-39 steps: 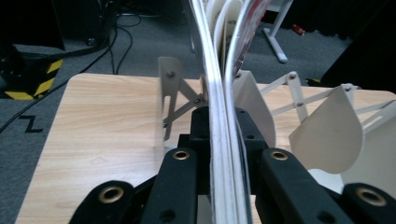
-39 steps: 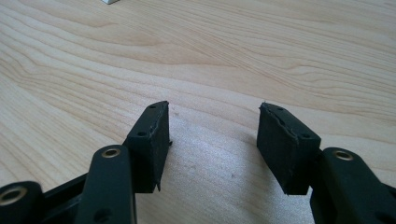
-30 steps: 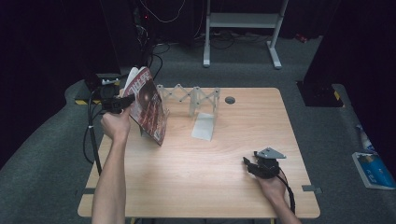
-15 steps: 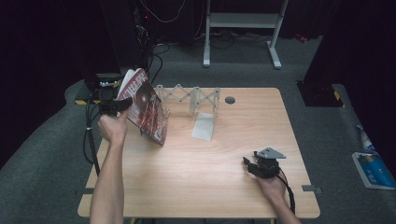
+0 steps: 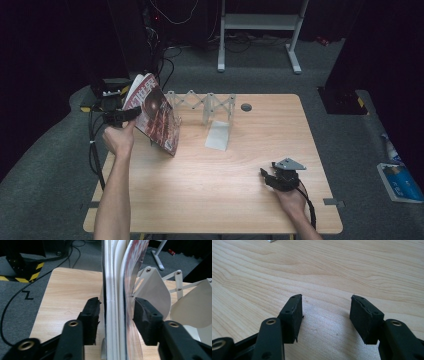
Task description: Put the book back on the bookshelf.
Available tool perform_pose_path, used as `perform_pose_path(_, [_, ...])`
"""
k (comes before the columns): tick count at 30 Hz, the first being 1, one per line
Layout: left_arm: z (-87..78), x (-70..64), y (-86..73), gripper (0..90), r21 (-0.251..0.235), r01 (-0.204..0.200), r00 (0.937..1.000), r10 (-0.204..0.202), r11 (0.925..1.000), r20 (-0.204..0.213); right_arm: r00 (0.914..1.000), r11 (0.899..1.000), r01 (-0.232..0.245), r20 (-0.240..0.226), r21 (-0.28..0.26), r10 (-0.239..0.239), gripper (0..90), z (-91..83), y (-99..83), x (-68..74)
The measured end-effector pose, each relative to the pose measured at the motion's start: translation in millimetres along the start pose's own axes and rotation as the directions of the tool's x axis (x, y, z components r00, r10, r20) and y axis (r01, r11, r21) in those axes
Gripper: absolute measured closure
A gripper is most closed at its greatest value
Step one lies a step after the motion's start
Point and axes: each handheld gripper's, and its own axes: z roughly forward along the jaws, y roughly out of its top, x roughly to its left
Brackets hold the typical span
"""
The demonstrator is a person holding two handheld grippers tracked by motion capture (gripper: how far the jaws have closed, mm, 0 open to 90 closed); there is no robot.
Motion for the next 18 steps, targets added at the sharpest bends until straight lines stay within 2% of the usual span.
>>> perform_pose_path(5, [-8.1, -4.2, -0.4, 48.4, -0.027, -0.02, 0.9998, 0.02, 0.9994, 0.003, 1.0, 1.0, 0.002, -0.001, -0.001, -0.002, 43.6, 0.1, 0.0, 0.0])
perform_pose_path(11, [-15.8, -3.4, -0.2, 43.9, -0.049, -0.016, 0.9999, 0.016, 0.9987, 0.004, 1.0, 1.0, 0.005, -0.002, -0.002, -0.005, 43.3, 0.3, 0.0, -0.1])
perform_pose_path(13, [-21.2, -5.0, -0.6, 42.3, -0.077, -0.021, 0.9998, 0.02, 0.9968, -0.004, 1.0, 1.0, 0.005, -0.002, -0.002, -0.005, 43.3, 0.3, 0.0, -0.1])
perform_pose_path(18, [-30.8, -6.2, -0.6, 39.8, -0.11, -0.026, 0.9996, 0.025, 0.9936, -0.01, 1.0, 1.0, 0.004, -0.003, -0.002, -0.004, 43.3, 0.3, 0.0, 0.0])
